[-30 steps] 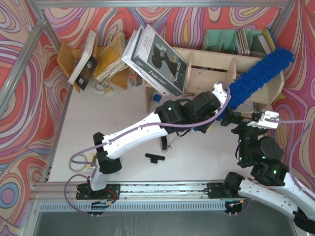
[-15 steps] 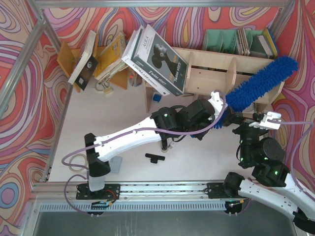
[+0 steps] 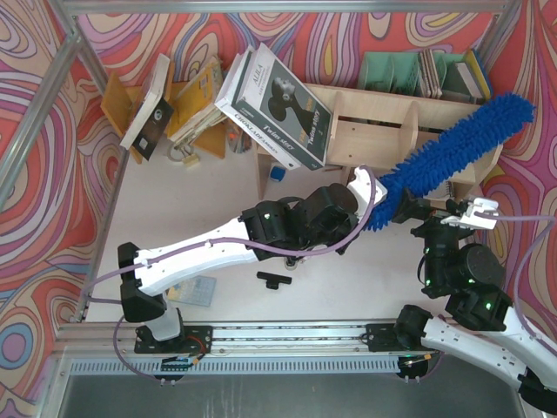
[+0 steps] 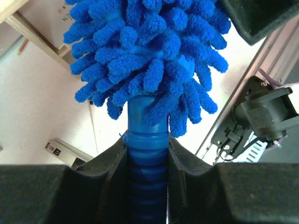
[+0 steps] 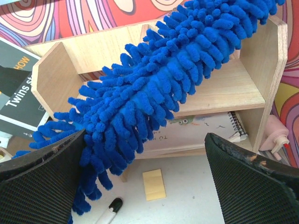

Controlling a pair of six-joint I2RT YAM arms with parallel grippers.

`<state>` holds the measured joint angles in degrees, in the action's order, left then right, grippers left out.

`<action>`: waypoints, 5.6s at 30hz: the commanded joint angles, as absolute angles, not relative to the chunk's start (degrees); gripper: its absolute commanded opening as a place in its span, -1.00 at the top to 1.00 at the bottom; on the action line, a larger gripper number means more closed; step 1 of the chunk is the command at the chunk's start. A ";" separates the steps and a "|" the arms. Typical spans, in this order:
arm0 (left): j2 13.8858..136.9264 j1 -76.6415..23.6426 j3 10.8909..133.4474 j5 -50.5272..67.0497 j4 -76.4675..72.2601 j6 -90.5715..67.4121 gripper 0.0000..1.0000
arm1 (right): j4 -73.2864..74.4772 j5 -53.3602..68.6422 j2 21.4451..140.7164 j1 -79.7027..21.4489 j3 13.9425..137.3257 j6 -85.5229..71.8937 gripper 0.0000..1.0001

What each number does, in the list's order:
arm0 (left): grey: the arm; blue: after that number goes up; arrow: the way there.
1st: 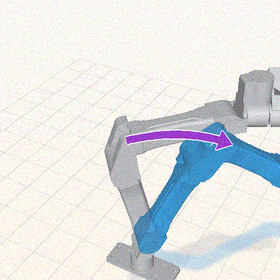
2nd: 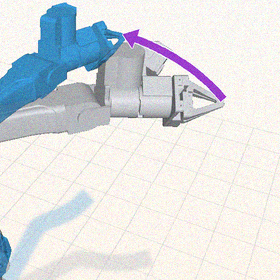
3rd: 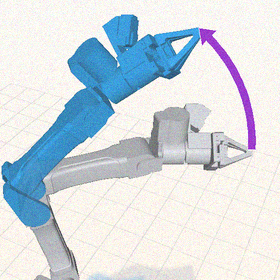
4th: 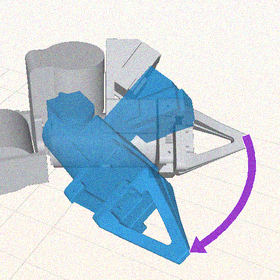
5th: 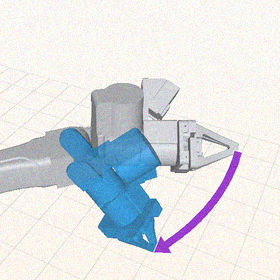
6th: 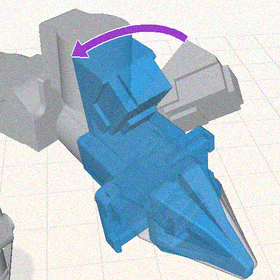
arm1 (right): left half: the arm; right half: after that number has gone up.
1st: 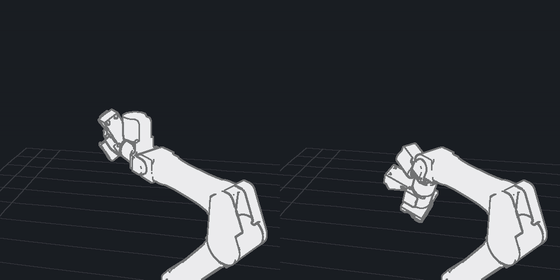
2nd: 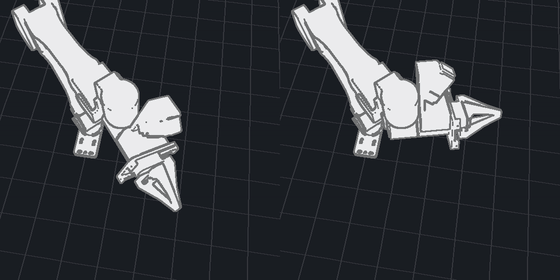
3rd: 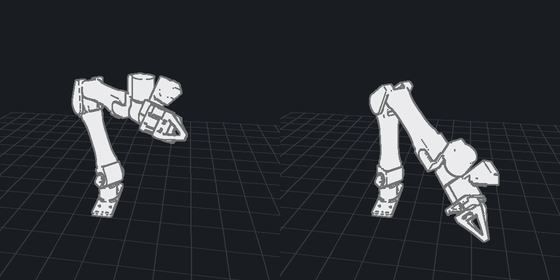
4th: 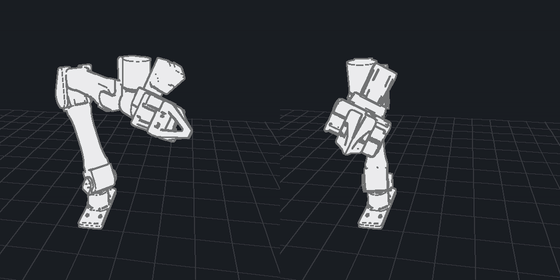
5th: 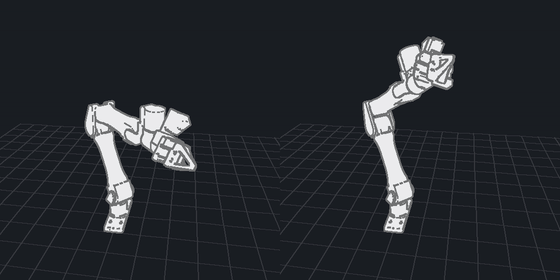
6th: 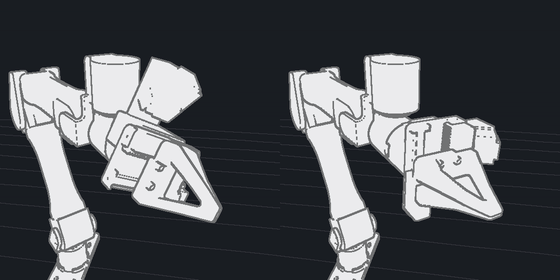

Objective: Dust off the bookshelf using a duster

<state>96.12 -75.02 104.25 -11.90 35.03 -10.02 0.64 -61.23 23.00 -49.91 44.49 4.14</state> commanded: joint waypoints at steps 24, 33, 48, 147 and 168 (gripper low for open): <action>117.10 -68.02 137.14 -9.49 47.31 -8.21 1.00 | 0.98 -61.87 22.76 -49.90 44.43 3.33 -0.97; 117.36 -68.31 135.45 -4.16 47.67 -8.89 1.00 | 0.88 -61.87 23.36 -49.88 44.41 3.47 -0.97; 102.90 -72.32 112.79 -6.02 31.88 -9.72 1.00 | 0.75 -61.90 23.57 -49.87 44.46 3.64 -0.97; 86.90 -90.01 87.05 -37.87 49.62 -39.75 1.00 | 1.68 -61.02 22.33 -49.88 44.73 3.45 -0.97; 80.68 -86.26 82.33 -38.18 53.77 -42.66 1.00 | 2.28 -61.35 22.34 -49.90 44.91 2.74 -0.97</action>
<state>79.15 -86.70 80.68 -38.68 55.99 -45.32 1.63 -60.20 22.26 -49.91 44.16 3.16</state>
